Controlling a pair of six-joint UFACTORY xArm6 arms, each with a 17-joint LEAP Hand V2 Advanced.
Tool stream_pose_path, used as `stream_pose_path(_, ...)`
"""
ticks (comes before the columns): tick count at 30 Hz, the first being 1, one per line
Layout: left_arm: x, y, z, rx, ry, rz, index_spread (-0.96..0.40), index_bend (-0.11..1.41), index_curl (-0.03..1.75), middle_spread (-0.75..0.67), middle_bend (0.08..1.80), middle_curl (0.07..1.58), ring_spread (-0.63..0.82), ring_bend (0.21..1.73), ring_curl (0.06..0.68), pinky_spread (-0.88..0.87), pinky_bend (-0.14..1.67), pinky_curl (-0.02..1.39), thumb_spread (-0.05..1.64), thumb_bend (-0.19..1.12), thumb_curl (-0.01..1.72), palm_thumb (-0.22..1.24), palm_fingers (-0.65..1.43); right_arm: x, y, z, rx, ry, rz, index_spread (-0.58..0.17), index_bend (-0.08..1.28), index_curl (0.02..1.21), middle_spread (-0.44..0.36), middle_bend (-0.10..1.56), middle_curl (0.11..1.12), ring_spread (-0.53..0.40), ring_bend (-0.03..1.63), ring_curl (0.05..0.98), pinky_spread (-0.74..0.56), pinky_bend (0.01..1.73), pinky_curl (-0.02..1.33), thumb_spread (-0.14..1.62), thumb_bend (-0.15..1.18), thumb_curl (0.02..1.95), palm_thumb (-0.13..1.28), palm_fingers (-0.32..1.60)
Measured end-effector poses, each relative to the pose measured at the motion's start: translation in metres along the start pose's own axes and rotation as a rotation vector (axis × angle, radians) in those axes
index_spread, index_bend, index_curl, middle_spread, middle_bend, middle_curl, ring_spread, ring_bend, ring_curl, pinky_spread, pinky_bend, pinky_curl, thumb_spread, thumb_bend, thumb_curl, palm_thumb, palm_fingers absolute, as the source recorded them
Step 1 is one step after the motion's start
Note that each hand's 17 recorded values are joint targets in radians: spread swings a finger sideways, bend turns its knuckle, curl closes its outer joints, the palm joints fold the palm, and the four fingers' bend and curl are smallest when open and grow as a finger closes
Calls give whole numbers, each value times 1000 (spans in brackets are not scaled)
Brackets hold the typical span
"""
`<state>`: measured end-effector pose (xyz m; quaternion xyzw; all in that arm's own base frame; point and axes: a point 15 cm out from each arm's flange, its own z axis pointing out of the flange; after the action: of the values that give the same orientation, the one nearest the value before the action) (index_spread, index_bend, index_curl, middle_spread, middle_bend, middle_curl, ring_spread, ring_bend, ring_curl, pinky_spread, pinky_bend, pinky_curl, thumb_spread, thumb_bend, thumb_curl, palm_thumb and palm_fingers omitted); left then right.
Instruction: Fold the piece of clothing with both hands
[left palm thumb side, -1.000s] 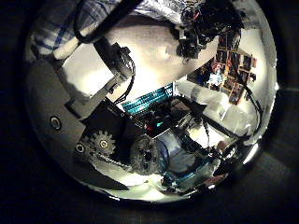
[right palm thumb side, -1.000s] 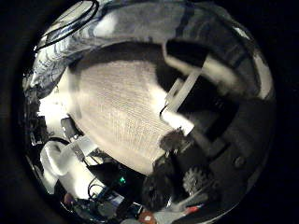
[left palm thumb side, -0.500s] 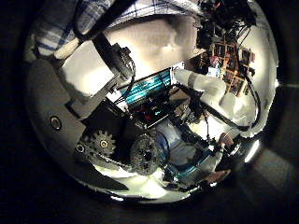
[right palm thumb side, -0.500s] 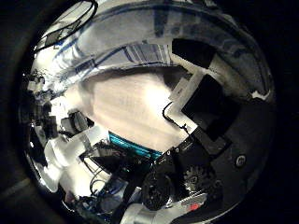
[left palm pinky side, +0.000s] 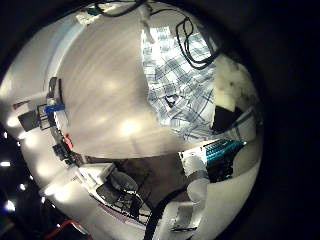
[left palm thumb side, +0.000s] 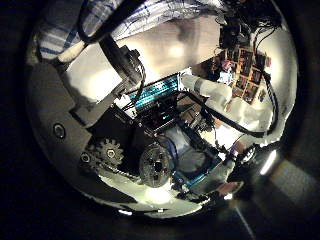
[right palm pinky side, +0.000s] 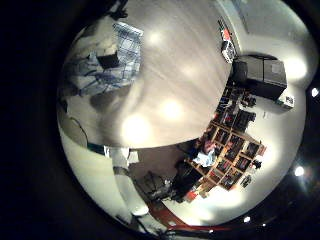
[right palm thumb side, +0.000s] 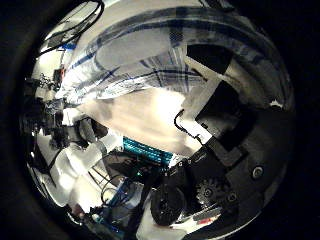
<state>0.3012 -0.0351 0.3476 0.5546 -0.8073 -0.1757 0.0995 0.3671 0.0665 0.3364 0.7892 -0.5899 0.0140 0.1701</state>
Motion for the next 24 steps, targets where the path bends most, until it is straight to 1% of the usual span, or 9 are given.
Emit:
stream_pose_path(5, -15, -52, 10, -28, 6, -17, -685, 199, 1453, -675, 843, 1180, -457, 1393, 515, -626, 1088, 816, 1068, -17, 557, 888, 959, 5, -31, 24, -101, 0, 11, -331, 1002, 978, -168, 1240, 842, -212, 1384, 667, -201, 1443, 556, 1190, -10, 646, 954, 1063)
stream_pose_path(12, -28, -124, 20, -9, 8, -27, -664, 194, 1463, -682, 845, 1192, -456, 1393, 519, -638, 1041, 841, 1062, -17, 545, 885, 908, 21, -74, 52, -233, -1, 39, -334, 983, 995, -176, 1234, 841, -209, 1376, 681, -208, 1416, 591, 1202, -11, 652, 938, 1048)
stream_pose_path(13, -29, -132, 22, -7, 10, -29, -661, 197, 1464, -682, 839, 1193, -456, 1394, 520, -642, 1038, 845, 1061, -18, 544, 882, 902, 23, -80, 55, -245, -3, 43, -330, 1024, 1015, -189, 1174, 867, -206, 1418, 705, -208, 1452, 625, 1209, -11, 651, 933, 1020)
stream_pose_path(14, -30, -140, 23, -2, 11, -31, -658, 198, 1465, -683, 840, 1194, -456, 1393, 520, -644, 1032, 847, 1062, -16, 542, 887, 900, 25, -85, 58, -257, -5, 49, -336, 996, 997, -192, 1193, 836, -210, 1392, 684, -209, 1430, 601, 1212, -10, 651, 931, 1038)
stream_pose_path(18, -38, -174, 26, 22, 11, -48, -645, 197, 1468, -685, 843, 1195, -460, 1384, 520, -654, 1008, 860, 1060, -18, 534, 885, 880, 31, -101, 80, -308, -12, 63, -338, 974, 1008, -192, 1217, 849, -214, 1380, 689, -211, 1411, 622, 1220, -9, 653, 927, 1036)
stream_pose_path(21, -43, -191, 32, 21, 13, -57, -632, 191, 1458, -679, 856, 1186, -467, 1342, 518, -653, 953, 865, 1059, -23, 527, 866, 779, 31, -113, 88, -286, -11, 63, -338, 955, 1010, -190, 1216, 848, -218, 1367, 690, -214, 1399, 632, 1219, -32, 639, 869, 1035)
stream_pose_path(22, -44, -196, 34, 24, 14, -59, -627, 200, 1445, -675, 854, 1176, -473, 1282, 502, -645, 889, 855, 1061, -27, 521, 853, 661, 32, -117, 94, -289, -12, 64, -339, 944, 1007, -189, 1214, 845, -218, 1362, 689, -218, 1387, 633, 1220, -30, 629, 850, 1035)
stream_pose_path(23, -46, -200, 36, 26, 16, -62, -623, 208, 1437, -672, 861, 1171, -474, 1274, 508, -641, 875, 861, 1062, -25, 519, 846, 661, 33, -119, 99, -291, -13, 66, -343, 912, 994, -185, 1193, 834, -219, 1351, 681, -226, 1364, 628, 1228, -33, 608, 818, 1033)
stream_pose_path(24, -48, -204, 38, 31, 20, -66, -616, 209, 1417, -661, 842, 1156, -468, 1209, 494, -624, 830, 860, 1060, -31, 514, 827, 539, 33, -120, 102, -295, -14, 69, -349, 874, 984, -186, 1171, 823, -221, 1347, 677, -242, 1348, 625, 1235, -32, 594, 797, 1013)
